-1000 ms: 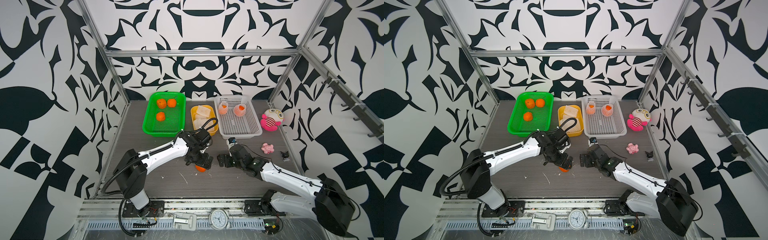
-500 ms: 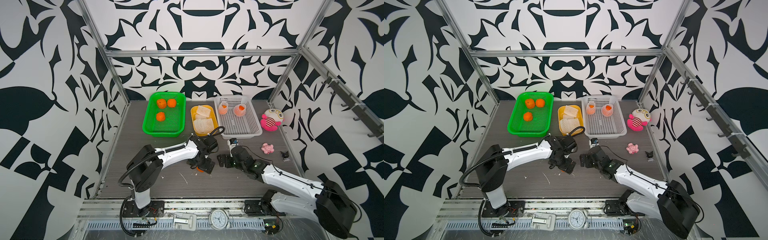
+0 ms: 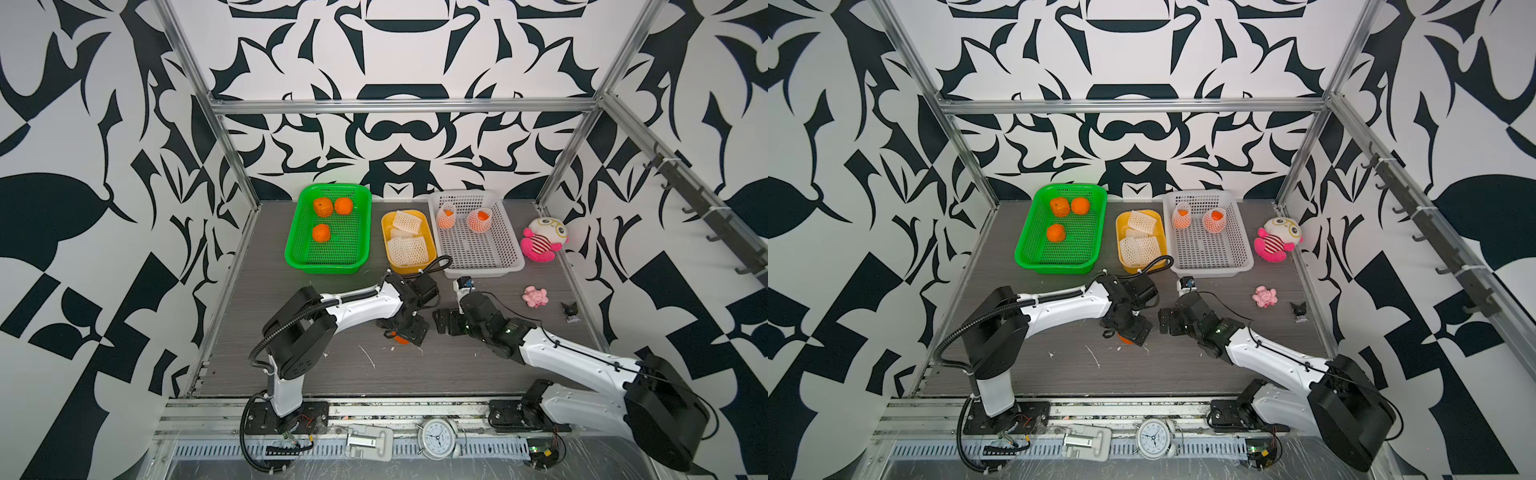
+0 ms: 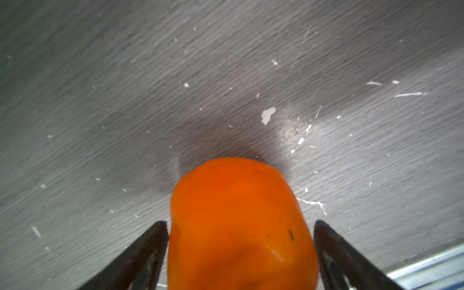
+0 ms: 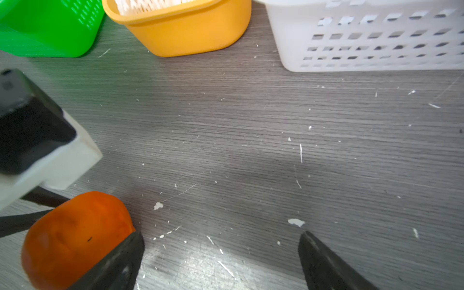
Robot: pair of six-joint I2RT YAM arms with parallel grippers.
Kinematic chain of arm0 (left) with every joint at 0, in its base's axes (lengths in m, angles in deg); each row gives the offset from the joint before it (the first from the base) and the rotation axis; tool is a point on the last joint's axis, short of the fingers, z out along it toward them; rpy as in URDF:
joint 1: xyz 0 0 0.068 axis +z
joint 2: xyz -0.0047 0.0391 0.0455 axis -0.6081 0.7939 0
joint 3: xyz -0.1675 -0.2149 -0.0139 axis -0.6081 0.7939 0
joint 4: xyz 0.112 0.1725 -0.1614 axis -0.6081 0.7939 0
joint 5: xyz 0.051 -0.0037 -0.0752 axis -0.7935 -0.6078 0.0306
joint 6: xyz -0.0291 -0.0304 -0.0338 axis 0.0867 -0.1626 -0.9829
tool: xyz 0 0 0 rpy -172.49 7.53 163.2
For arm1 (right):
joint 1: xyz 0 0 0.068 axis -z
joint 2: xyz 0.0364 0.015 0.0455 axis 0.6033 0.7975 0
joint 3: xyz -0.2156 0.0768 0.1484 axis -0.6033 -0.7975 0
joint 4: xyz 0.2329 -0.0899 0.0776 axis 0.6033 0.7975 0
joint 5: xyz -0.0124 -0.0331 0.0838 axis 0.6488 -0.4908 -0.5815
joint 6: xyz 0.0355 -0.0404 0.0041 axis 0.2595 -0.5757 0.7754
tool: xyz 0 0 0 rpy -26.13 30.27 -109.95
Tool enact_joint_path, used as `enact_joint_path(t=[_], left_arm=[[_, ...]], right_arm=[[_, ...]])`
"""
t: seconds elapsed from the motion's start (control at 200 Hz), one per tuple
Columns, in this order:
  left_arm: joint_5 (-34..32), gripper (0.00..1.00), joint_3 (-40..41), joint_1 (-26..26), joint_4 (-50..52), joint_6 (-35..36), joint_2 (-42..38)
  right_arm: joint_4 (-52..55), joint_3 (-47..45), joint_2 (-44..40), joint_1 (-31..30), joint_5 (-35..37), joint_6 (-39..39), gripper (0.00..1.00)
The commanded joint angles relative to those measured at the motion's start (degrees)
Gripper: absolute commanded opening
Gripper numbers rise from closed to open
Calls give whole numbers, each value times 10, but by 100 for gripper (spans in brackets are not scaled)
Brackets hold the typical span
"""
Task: Remove foam nets from oranges
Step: Pick up the orange from the center of the board.
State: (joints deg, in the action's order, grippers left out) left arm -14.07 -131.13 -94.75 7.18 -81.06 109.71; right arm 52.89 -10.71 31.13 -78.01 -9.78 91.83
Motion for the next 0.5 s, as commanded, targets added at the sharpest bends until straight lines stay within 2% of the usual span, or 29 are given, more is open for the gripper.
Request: enact_joint_path(t=[0.0, 0.11, 0.13, 0.235, 0.495], left_arm=[[-11, 89, -6, -2, 7, -5, 4], [-12, 86, -5, -2, 8, -5, 1], [-13, 82, -6, -2, 8, -5, 2], [-14, 77, -6, -2, 11, -5, -1], [-20, 71, -4, -2, 16, -7, -15]], right_arm=[[-20, 1, 4, 0, 0, 7, 99], [-23, 3, 10, 1, -3, 7, 99], [-23, 3, 12, 0, -3, 7, 99], [-23, 5, 13, 1, -4, 6, 99], [-8, 10, -1, 1, 1, 2, 99]])
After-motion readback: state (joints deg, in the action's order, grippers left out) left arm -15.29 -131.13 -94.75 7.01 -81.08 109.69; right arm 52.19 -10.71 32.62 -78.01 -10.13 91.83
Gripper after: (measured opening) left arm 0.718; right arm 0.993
